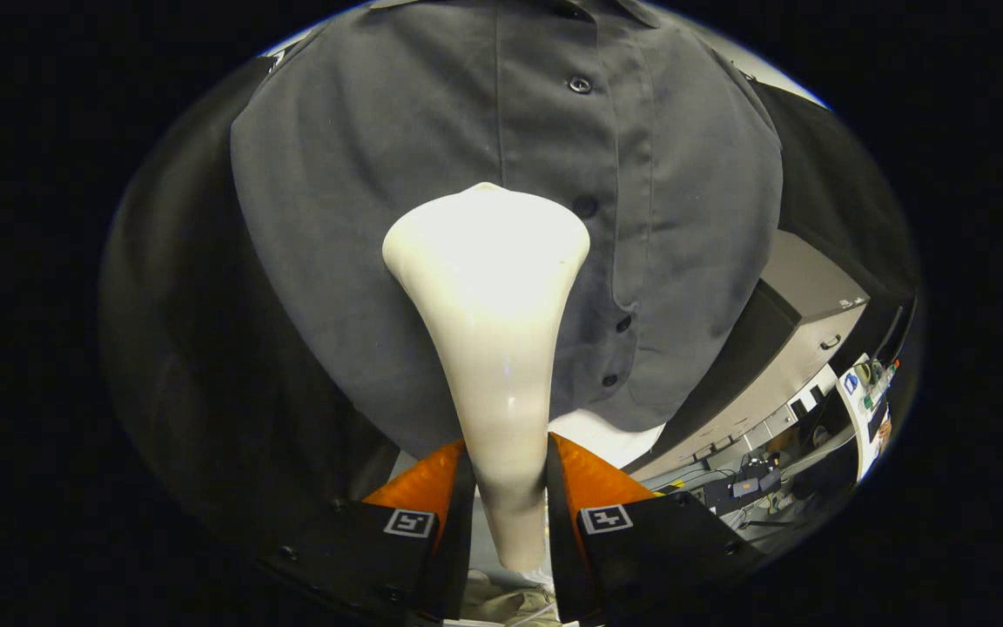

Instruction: Iron the clothes twice with a garment steamer, once on the left side and once on the right side.

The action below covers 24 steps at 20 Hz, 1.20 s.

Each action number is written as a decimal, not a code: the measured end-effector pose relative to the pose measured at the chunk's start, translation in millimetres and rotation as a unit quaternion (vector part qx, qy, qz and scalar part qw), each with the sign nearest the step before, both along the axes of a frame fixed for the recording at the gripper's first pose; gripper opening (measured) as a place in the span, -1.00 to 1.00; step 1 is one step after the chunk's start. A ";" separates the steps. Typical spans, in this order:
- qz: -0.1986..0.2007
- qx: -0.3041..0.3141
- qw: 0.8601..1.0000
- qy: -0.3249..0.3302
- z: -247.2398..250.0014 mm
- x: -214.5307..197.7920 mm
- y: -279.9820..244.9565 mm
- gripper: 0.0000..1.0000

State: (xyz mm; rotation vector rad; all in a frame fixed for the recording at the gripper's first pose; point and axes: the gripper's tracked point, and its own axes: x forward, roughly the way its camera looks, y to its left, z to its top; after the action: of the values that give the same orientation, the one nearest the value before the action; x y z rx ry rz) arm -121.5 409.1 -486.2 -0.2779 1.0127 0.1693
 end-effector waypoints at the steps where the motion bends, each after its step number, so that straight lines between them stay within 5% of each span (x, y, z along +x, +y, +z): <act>1: -0.001 -0.001 1.000 0.005 -6.5 -1.1 -4.6 -0.06; 24: -0.017 -0.032 0.994 0.106 -96.0 -61.2 -57.1 -0.06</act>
State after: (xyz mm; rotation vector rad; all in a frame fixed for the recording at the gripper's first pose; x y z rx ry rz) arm -182.7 352.0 -582.2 -0.3045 1.2338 0.1379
